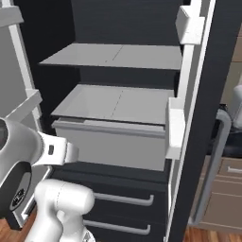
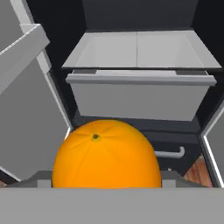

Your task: Retrieve the peach and orange from the fridge and place them into the bowl on the dining table.

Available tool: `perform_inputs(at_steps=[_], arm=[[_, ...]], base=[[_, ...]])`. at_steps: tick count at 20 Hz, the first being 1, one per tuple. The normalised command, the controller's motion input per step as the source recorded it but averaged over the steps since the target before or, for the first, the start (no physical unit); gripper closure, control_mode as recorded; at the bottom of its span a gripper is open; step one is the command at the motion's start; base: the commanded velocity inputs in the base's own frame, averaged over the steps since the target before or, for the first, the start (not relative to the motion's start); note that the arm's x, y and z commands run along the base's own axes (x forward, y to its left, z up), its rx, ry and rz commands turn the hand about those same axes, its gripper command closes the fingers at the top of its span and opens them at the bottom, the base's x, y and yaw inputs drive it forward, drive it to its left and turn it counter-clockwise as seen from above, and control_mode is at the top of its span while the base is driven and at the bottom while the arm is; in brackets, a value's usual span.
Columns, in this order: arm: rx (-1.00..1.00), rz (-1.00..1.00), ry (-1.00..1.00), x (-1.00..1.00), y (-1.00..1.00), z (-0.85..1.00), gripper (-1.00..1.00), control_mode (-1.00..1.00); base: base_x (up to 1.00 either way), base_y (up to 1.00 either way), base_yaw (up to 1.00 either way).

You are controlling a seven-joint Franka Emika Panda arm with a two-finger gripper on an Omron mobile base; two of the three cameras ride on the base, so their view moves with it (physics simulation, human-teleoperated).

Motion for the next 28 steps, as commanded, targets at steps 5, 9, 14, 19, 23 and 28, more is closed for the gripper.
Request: perform_inputs(at_steps=[5, 9, 14, 19, 23, 28], arm=[[0.0, 0.0, 0.0, 0.0, 0.0, 0.0, 1.0, 1.0], [0.0, 0.0, 0.0, 0.0, 0.0, 0.0, 1.0, 1.0], [0.0, 0.0, 0.0, 0.0, 0.0, 0.0, 1.0, 1.0], [0.0, 0.0, 0.0, 0.0, 0.0, 0.0, 1.0, 1.0], [0.0, 0.0, 0.0, 0.0, 0.0, 0.0, 1.0, 1.0], [0.0, 0.0, 0.0, 0.0, 0.0, 0.0, 1.0, 1.0]], base=[[-1.0, 0.0, 0.0], [-1.0, 0.0, 0.0], [-1.0, 0.0, 0.0], [-1.0, -0.02, 0.0], [-1.0, -0.16, 0.0], [-1.0, -0.1, 0.0]])
